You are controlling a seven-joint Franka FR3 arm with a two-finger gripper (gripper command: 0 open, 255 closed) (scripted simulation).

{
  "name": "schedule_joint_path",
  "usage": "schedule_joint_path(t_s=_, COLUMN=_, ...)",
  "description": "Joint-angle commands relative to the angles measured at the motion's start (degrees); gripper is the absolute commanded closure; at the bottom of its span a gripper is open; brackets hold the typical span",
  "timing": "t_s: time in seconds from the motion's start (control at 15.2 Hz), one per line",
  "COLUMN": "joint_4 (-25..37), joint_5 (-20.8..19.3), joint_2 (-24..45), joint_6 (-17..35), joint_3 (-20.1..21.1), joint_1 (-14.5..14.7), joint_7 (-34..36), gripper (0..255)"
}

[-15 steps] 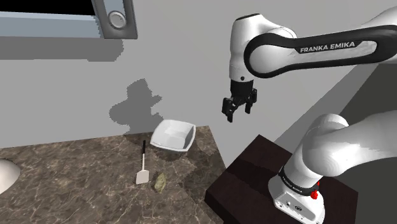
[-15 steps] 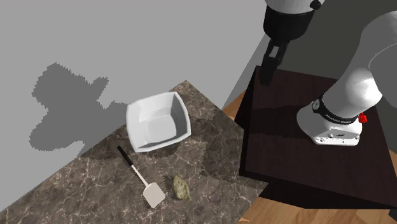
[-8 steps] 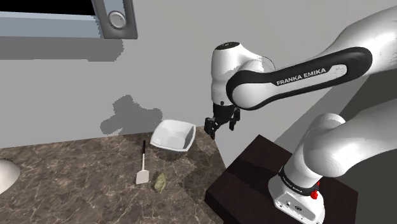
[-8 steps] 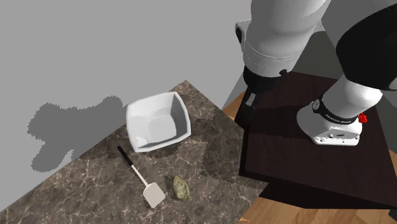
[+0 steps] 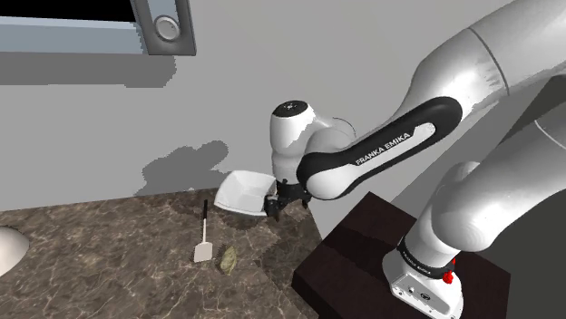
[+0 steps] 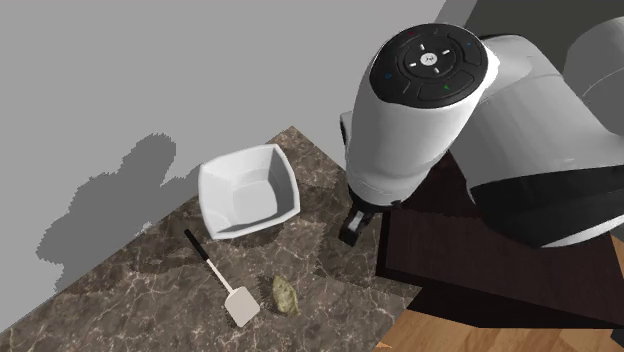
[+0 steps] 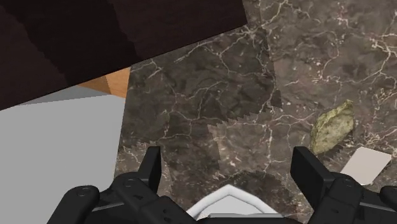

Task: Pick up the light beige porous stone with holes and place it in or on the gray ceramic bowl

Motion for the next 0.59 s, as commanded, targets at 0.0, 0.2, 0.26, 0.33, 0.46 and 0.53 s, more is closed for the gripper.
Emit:
schedule_joint_path(t_s=0.0, joint_4=1.4, joint_5=-3.2, joint_2=5.3, joint_6=4.3, joint_3=2.9, joint_1=-1.1, joint_7=5.3, gripper=0)
schedule_joint_path(t_s=0.2, joint_4=4.7, joint_5=-11.9, joint_2=14.0, joint_6=8.8, joint_3=6.1, joint_1=-3.0, joint_7=15.1, gripper=0)
schedule_joint_path(t_s=0.26, joint_4=6.0, joint_5=-15.6, joint_2=17.1, joint_6=9.9, joint_3=6.6, joint_1=-3.3, joint_7=18.8, gripper=0)
schedule_joint_path(t_s=0.33, joint_4=7.5, joint_5=-19.6, joint_2=20.2, joint_6=10.7, joint_3=6.6, joint_1=-3.1, joint_7=22.7, gripper=0)
schedule_joint_path(t_s=0.46, joint_4=10.9, joint_5=-27.4, joint_2=26.3, joint_6=11.6, joint_3=5.5, joint_1=-1.7, joint_7=30.2, gripper=0)
schedule_joint_path(t_s=0.53, joint_4=12.7, joint_5=-30.9, joint_2=29.2, joint_6=11.8, joint_3=4.6, joint_1=-0.5, joint_7=33.6, gripper=0)
